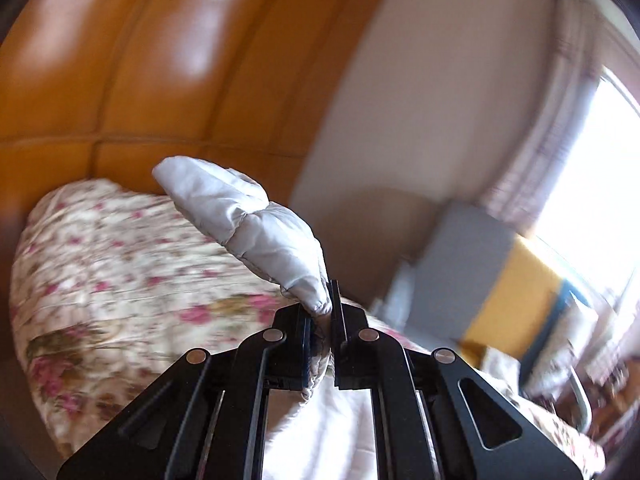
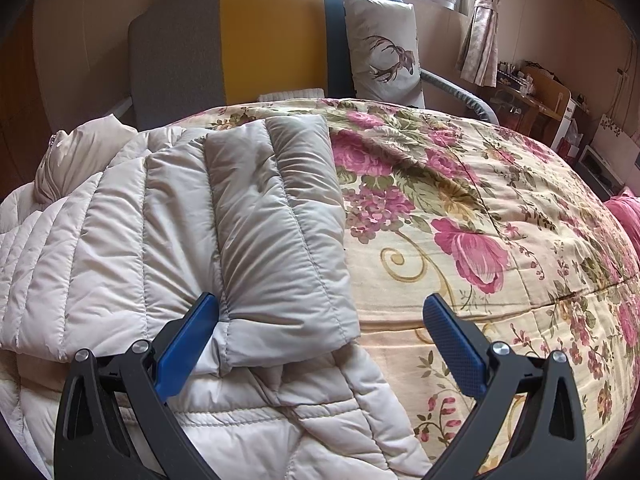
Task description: Fold large clothes
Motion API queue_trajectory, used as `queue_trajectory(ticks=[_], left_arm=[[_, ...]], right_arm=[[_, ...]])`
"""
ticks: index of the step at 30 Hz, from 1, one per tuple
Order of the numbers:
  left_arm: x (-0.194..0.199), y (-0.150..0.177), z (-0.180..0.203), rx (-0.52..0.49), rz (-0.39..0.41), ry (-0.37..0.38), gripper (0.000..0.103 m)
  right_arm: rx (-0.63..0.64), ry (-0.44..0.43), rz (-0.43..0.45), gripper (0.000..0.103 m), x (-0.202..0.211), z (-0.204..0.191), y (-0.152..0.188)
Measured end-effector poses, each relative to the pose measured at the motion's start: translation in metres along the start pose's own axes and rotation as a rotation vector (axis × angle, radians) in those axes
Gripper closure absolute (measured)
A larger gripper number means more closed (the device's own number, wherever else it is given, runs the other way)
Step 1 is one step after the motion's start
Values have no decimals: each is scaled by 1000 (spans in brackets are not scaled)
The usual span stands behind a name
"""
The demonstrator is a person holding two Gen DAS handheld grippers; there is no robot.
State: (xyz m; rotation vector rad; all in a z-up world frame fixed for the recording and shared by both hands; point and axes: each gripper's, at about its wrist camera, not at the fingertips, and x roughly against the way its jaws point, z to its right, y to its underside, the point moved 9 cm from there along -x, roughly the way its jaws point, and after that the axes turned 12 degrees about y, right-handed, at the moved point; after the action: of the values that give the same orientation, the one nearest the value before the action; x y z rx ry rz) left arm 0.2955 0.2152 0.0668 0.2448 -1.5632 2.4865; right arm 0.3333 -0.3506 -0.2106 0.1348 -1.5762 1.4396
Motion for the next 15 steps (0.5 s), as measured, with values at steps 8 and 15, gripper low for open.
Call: queue_trajectory(ticks=[8, 15], left_arm=[[-27, 79, 143, -279, -143, 194, 97], [-45, 189, 238, -524, -294, 302, 97]], right_arm=[[-13, -15, -7, 2, 1, 0, 1], [-24, -28, -15, 2, 0, 1, 1]])
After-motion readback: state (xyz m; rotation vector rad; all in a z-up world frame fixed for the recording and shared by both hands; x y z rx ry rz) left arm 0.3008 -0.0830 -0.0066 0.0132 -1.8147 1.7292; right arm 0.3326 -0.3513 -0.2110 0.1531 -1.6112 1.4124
